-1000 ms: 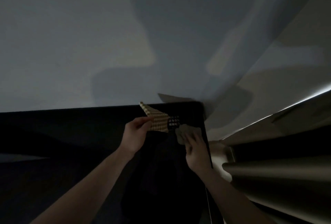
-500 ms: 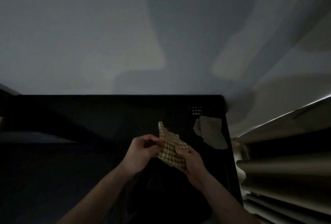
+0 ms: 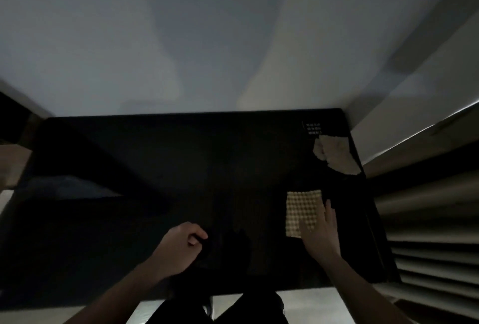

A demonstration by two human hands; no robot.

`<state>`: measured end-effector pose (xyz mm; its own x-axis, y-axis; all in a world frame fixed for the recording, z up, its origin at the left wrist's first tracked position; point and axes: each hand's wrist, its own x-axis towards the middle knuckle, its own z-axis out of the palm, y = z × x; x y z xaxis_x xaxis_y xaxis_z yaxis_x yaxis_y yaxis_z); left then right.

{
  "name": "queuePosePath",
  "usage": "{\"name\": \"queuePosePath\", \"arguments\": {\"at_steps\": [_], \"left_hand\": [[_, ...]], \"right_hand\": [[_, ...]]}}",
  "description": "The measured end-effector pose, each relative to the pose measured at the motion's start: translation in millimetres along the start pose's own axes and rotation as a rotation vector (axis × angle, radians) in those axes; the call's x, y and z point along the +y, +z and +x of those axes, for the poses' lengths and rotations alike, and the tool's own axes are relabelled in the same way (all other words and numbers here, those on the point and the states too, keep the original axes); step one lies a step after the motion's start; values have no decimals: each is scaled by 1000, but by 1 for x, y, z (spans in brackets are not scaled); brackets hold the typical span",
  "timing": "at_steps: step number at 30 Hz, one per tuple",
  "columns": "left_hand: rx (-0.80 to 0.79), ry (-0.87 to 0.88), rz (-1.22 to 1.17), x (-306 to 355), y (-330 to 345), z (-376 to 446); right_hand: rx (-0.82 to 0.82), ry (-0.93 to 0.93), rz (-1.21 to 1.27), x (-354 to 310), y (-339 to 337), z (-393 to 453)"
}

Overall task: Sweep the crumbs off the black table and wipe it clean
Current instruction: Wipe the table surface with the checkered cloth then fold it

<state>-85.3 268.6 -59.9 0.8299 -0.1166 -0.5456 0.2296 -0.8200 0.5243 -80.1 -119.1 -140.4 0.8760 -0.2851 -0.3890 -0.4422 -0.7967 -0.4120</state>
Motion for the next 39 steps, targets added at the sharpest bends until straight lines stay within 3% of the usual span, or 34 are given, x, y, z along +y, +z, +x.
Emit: {"name": "queuePosePath", "arguments": {"at_steps": [6,13,17,22,28,34,39], "left_hand": [[-9,-26,210,-104,-12,-35],[-19,-159,324,-166,14,-64],[-2,-208,324,-159,29,-60],[-13,-224,354,-155,32,-57],[-77,-213,377,-156,33,-67],[-81,-148,251,-171,15,-69],[72,-97,120,-224,-22,-80]], "right_hand": [[-67,142,-101,-26,58,-22],[-41,-177,-150,-58,154,-127],[-54,-269,-133,-36,140,-135],[-46,-19,-100,34,85,-101],[-23,-51,-112,41,54,-75],[5,6,-109,11,105,-94],[85,-7,-91,-51,170,-130]]}}
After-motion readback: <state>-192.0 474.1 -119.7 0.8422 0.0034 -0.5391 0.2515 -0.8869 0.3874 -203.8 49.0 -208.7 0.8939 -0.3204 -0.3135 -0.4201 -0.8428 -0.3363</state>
